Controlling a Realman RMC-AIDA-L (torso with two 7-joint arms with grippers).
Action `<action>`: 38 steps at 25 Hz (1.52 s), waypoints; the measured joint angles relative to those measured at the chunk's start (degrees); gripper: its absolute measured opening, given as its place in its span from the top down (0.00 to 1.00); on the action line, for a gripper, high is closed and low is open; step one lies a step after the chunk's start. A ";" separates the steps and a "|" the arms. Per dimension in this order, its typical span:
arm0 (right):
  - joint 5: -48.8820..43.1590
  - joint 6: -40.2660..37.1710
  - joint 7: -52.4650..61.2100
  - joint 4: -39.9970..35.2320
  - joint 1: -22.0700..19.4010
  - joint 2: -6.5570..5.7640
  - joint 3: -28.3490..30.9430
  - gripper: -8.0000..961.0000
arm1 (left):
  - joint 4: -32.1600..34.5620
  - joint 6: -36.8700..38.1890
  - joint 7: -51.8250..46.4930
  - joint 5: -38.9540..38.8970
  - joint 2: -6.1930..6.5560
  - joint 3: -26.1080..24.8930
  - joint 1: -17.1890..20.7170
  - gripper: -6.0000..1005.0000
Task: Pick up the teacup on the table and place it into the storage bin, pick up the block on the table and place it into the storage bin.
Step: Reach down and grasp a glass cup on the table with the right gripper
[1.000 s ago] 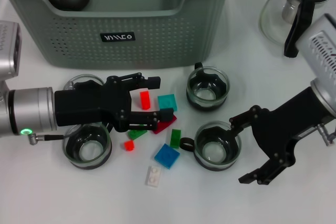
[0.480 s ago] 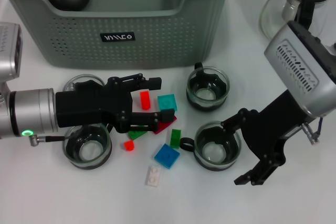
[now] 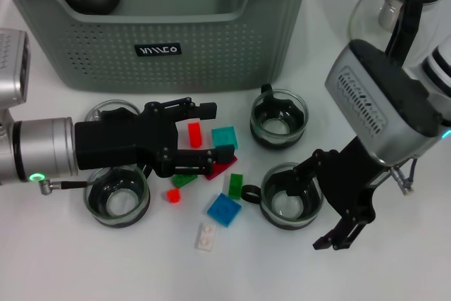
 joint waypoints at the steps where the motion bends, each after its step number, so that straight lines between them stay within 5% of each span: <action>1: -0.01 0.28 0.36 0.00 0.13 0.00 -0.49 0.05 | 0.03 0.00 0.00 0.00 0.02 0.00 0.00 0.13; 38: 0.00 8.66 5.10 -2.23 0.94 0.35 -15.35 0.05 | -0.13 -1.29 1.49 -0.09 -0.12 -0.27 0.52 0.13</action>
